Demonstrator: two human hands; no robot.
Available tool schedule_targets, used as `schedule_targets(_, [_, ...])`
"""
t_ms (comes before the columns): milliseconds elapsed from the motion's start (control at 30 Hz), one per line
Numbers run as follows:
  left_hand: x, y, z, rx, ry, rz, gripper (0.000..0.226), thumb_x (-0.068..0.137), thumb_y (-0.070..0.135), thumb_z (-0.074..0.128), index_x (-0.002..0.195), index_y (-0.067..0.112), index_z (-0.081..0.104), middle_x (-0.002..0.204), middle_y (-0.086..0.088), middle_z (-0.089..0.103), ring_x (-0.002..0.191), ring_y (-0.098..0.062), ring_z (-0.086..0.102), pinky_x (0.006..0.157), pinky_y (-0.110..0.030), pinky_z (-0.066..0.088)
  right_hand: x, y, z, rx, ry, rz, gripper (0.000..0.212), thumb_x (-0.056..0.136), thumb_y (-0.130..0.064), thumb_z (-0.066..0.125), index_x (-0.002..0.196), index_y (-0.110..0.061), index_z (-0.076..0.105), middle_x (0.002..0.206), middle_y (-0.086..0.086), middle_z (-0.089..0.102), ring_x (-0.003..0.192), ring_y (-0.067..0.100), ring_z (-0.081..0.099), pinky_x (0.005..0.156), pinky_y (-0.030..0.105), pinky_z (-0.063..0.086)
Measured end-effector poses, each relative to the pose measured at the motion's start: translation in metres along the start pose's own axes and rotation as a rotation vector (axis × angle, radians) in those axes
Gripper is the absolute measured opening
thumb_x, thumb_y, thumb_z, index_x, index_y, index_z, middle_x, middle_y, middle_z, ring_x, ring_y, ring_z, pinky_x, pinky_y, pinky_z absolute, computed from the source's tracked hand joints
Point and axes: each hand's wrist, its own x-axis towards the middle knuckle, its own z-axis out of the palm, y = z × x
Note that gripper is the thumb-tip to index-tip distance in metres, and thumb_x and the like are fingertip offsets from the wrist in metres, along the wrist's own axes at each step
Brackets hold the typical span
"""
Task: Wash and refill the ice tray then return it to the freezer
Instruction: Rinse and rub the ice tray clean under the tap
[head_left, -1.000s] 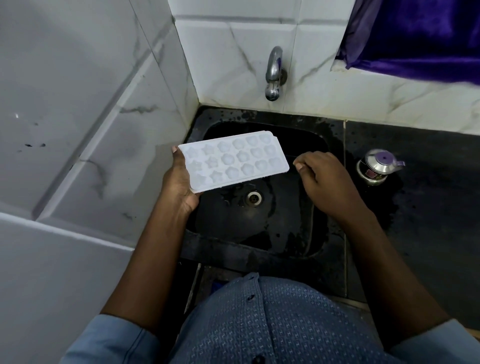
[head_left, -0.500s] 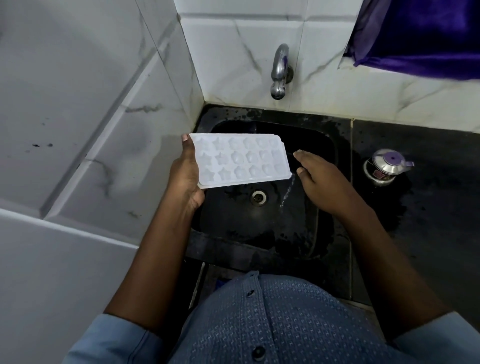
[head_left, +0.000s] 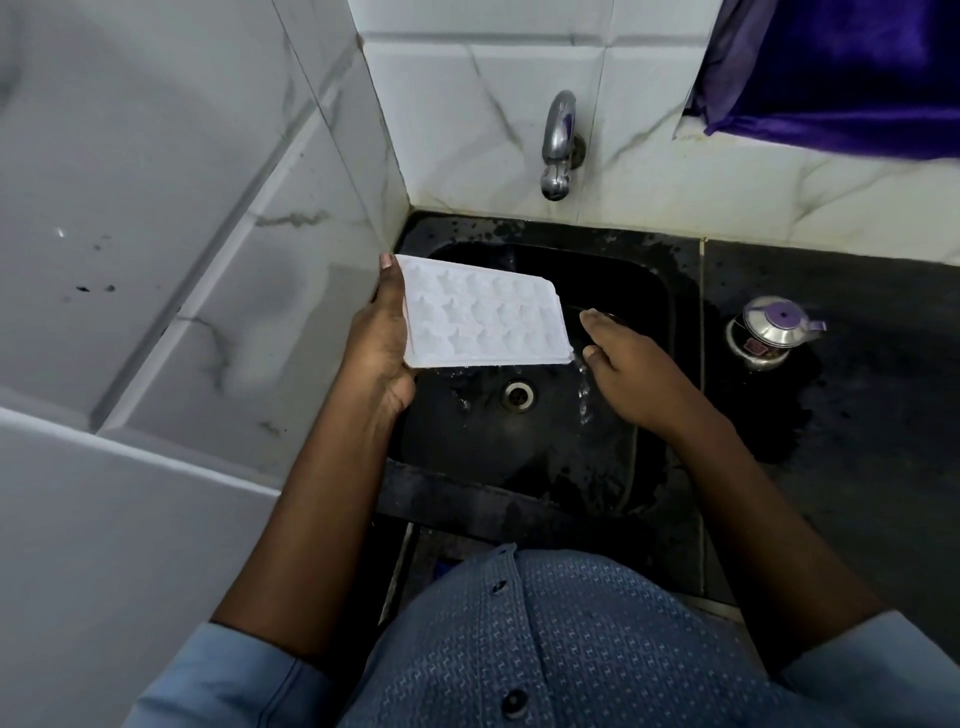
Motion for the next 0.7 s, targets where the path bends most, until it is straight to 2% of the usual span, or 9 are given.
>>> schedule_targets(200, [-0.004, 0.002, 0.009, -0.028, -0.060, 0.020, 0.069, 0.100, 0.067, 0.055, 0.140, 0.012, 0.065, 0.127, -0.010, 0.076, 0.113, -0.029, 0.076, 0.081, -0.042, 0.066, -0.004, 0.001, 0.002, -0.019, -0.008, -0.012, 0.053, 0.111, -0.018, 0.044, 0.162, -0.008, 0.032, 0.170, 0.008, 0.028, 0.158, 0.017, 0.022, 0.117, 0.015, 0.011])
schedule_targets(333, [-0.008, 0.004, 0.011, -0.017, -0.074, 0.021, 0.060, 0.100, 0.058, 0.063, 0.136, 0.011, 0.067, 0.123, -0.011, 0.078, 0.110, -0.029, 0.077, 0.088, -0.048, 0.065, -0.007, 0.002, 0.004, -0.017, -0.006, -0.020, 0.054, 0.111, -0.019, 0.044, 0.162, -0.009, 0.032, 0.170, 0.007, 0.028, 0.158, 0.017, 0.022, 0.118, 0.016, 0.011])
schedule_targets(500, [-0.012, 0.005, 0.015, 0.014, -0.087, 0.007, 0.053, 0.096, 0.049, 0.073, 0.135, 0.013, 0.068, 0.123, -0.010, 0.078, 0.111, -0.030, 0.077, 0.089, -0.052, 0.064, -0.009, 0.003, 0.004, -0.015, -0.012, -0.022, 0.056, 0.111, -0.023, 0.045, 0.163, -0.010, 0.030, 0.170, 0.006, 0.027, 0.158, 0.016, 0.021, 0.120, 0.019, 0.013])
schedule_targets(600, [-0.014, 0.006, 0.019, 0.029, -0.075, -0.011, 0.048, 0.094, 0.046, 0.077, 0.125, 0.011, 0.072, 0.119, -0.011, 0.079, 0.110, -0.031, 0.077, 0.098, -0.057, 0.060, -0.011, 0.003, 0.004, -0.022, -0.014, -0.026, 0.056, 0.111, -0.023, 0.046, 0.163, -0.010, 0.030, 0.170, 0.007, 0.027, 0.158, 0.016, 0.021, 0.119, 0.018, 0.012])
schedule_targets(700, [-0.014, 0.007, 0.020, 0.044, -0.114, -0.024, 0.051, 0.091, 0.048, 0.079, 0.125, 0.010, 0.072, 0.121, -0.012, 0.078, 0.112, -0.032, 0.076, 0.105, -0.059, 0.056, -0.013, 0.003, 0.002, -0.018, -0.013, -0.021, 0.057, 0.111, -0.024, 0.047, 0.163, -0.010, 0.029, 0.170, 0.006, 0.026, 0.158, 0.017, 0.021, 0.120, 0.019, 0.013])
